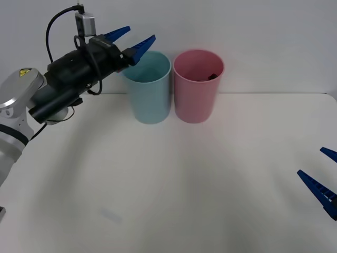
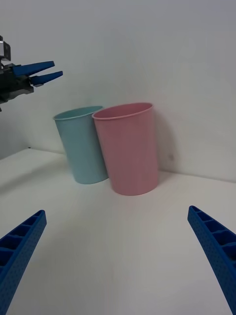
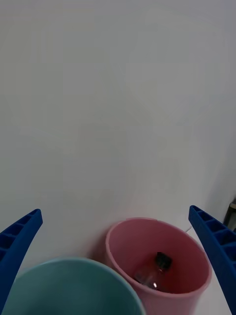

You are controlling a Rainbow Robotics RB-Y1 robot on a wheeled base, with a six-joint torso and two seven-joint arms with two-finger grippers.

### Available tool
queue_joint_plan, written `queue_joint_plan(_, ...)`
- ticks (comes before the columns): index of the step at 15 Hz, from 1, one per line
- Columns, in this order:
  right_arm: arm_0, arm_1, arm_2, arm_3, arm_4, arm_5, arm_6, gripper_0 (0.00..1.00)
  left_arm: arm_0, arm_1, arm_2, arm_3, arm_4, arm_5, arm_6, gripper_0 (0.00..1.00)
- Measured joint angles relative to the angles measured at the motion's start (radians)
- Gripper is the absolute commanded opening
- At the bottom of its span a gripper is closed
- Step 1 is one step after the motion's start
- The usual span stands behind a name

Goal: Grasp the object on the table and drop it into the matching bin: aluminum can to the light blue bin, PET bottle to the pink bin.

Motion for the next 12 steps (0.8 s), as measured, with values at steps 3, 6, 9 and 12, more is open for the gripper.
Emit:
queue_joint_plan(3, 0.000, 0.000, 0.000, 0.000, 0.000, 0.000, 0.000, 1.00, 0.112, 0.020, 0.149, -0.024, -0.062, -0.145, 0.005, 1.00)
queue_joint_plan(6, 0.000, 0.000, 0.000, 0.000, 0.000, 0.000, 0.000, 1.00, 0.229, 0.022, 0.316, -0.059, -0.149, -0.279, -0.001, 1.00)
queue_joint_plan(9, 0.000, 0.000, 0.000, 0.000, 0.000, 0.000, 0.000, 1.00, 0.355, 0.022, 0.453, -0.136, -0.217, -0.360, -0.004, 1.00)
queue_joint_plan(12, 0.000, 0.000, 0.000, 0.000, 0.000, 0.000, 0.000, 1.00, 0.479, 0.022, 0.542, -0.215, -0.224, -0.390, -0.021, 1.00)
